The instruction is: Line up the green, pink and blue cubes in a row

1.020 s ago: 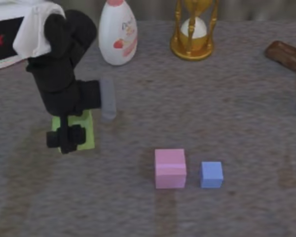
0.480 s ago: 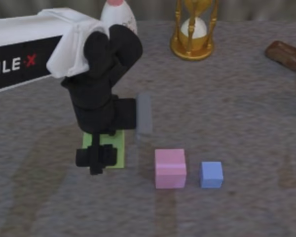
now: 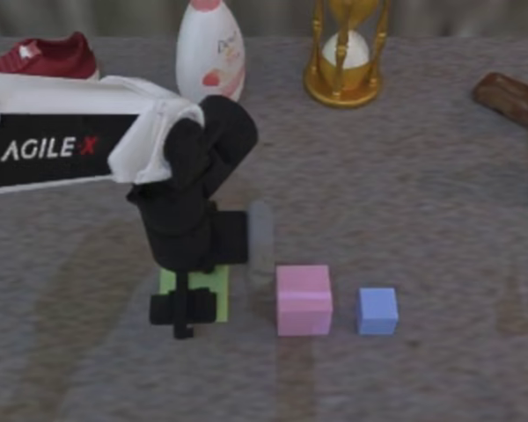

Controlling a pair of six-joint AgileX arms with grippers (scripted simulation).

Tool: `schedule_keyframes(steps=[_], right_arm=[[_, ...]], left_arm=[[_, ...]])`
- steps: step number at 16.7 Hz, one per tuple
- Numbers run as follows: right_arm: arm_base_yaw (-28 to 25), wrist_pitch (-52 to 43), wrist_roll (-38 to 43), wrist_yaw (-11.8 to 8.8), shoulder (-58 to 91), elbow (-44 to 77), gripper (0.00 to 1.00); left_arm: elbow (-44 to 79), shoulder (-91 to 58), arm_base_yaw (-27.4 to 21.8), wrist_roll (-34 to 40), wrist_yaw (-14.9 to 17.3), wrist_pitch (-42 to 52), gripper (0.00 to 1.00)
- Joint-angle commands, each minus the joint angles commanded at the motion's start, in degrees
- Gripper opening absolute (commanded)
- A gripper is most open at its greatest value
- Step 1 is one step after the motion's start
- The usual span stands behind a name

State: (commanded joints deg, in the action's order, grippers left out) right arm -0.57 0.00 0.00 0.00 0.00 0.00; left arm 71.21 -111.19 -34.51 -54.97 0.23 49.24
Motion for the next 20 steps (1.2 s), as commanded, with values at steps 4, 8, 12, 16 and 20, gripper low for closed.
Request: schedule_keyframes(steps=[4,8,12,16,20], right_arm=[[0.0,0.0,0.0,0.0,0.0,0.0,1.0],[0.0,0.0,0.0,0.0,0.0,0.0,1.0],[0.0,0.0,0.0,0.0,0.0,0.0,1.0],[0.0,0.0,0.0,0.0,0.0,0.0,1.0],[0.0,0.0,0.0,0.0,0.0,0.0,1.0]], left_arm=[[-1.4,-1.0,-0.2,-0.1,0.0,-1.8,0.0],[-1.4,-1.0,-0.2,-0.1,0.0,-1.8,0.23],[-1.4,-1.0,-0.2,-0.1,0.0,-1.8,0.53],[-1.4,-1.0,-0.2,-0.1,0.0,-1.8,0.83],[-1.4,-1.0,-0.2,-0.1,0.0,-1.8,1.0]])
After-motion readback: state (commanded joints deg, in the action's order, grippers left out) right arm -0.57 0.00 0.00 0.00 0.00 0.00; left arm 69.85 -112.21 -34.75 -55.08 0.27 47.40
